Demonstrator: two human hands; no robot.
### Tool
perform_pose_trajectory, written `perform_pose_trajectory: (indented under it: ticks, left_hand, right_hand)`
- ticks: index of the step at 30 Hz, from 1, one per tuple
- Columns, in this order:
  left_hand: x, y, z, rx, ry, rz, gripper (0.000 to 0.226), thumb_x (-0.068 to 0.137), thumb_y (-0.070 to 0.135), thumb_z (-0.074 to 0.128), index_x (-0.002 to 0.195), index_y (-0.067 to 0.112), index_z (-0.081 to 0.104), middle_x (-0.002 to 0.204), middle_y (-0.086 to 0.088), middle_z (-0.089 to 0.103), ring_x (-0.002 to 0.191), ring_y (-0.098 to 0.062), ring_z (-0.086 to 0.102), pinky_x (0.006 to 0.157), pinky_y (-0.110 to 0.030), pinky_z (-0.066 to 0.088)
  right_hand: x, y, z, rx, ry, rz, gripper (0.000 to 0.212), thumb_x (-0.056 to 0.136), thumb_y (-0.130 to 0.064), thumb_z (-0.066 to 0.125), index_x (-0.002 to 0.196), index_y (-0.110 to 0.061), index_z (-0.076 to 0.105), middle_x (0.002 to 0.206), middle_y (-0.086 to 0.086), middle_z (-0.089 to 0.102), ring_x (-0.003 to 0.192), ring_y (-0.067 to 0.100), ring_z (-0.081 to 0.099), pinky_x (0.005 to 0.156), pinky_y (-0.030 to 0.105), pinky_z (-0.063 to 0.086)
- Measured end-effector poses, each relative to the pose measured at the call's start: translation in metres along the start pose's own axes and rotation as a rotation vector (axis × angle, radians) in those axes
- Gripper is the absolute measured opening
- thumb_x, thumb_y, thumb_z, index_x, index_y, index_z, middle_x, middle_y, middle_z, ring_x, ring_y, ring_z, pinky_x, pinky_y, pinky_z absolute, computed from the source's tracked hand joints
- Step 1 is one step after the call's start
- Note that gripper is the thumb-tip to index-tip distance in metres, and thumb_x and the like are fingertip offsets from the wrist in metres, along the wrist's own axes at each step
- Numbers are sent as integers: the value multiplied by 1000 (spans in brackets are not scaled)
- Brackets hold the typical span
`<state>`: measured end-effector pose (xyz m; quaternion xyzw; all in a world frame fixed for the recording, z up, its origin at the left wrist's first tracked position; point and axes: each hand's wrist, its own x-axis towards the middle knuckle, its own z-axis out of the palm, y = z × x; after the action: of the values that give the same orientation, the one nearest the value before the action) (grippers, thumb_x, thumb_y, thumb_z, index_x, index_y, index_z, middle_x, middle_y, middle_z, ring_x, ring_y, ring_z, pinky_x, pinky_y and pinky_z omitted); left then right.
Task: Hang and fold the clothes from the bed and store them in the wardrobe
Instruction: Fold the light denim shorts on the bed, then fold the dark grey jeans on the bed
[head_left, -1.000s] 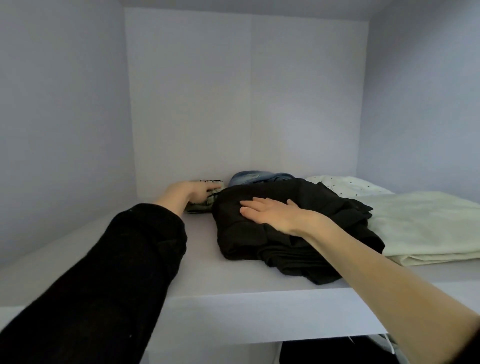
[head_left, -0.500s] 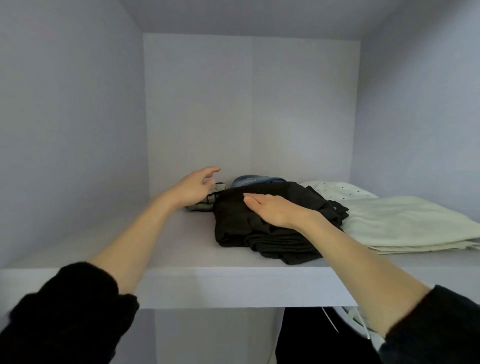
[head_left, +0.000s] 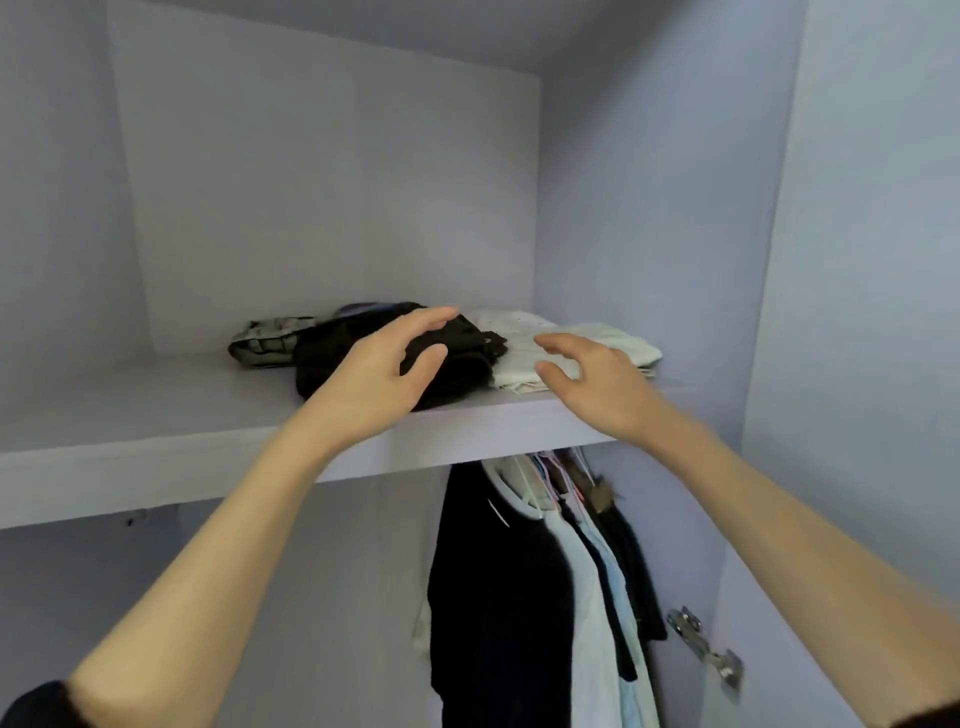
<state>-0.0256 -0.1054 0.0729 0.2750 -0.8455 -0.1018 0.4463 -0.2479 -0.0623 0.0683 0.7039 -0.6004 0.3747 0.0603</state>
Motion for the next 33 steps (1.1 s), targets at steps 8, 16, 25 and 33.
perform_pose_trajectory:
  ticks: [8,16,25,33]
  left_hand:
    - [-75,83,95,-350,-301,19,35,99,15,44,132,24,48,125,6,56,117,-2,50,95,-12,38]
    - [-190,211,222,-642,-712,96,28,96,7,47,116,26,52,114,-4,63,104,-14,60,90,-14,42]
    - [-304,426,341,-743,-1060,328,34,98,16,46,130,25,49,118,4,63,110,-13,59,99,-28,42]
    - [-412,594,422,-823,-1365,511,32,98,24,45,128,34,47,118,11,59,109,-11,57,91,-22,41]
  right_hand:
    - [-182,12,-42,-3,14,380,41,97,-28,48,137,-19,46,130,0,56,116,16,54,96,22,36]
    - [-408,14,-106,-32,114,830,35,96,-28,50,130,-21,54,114,-3,64,97,12,61,85,15,43]
    - [-679,-4,-231,-64,342,1290,33,97,-27,49,127,-17,57,117,4,64,104,15,59,87,20,43]
    - [-871,-56,-306,-53,587,1620,30,97,-25,49,125,-17,56,114,5,65,101,15,59,85,24,46]
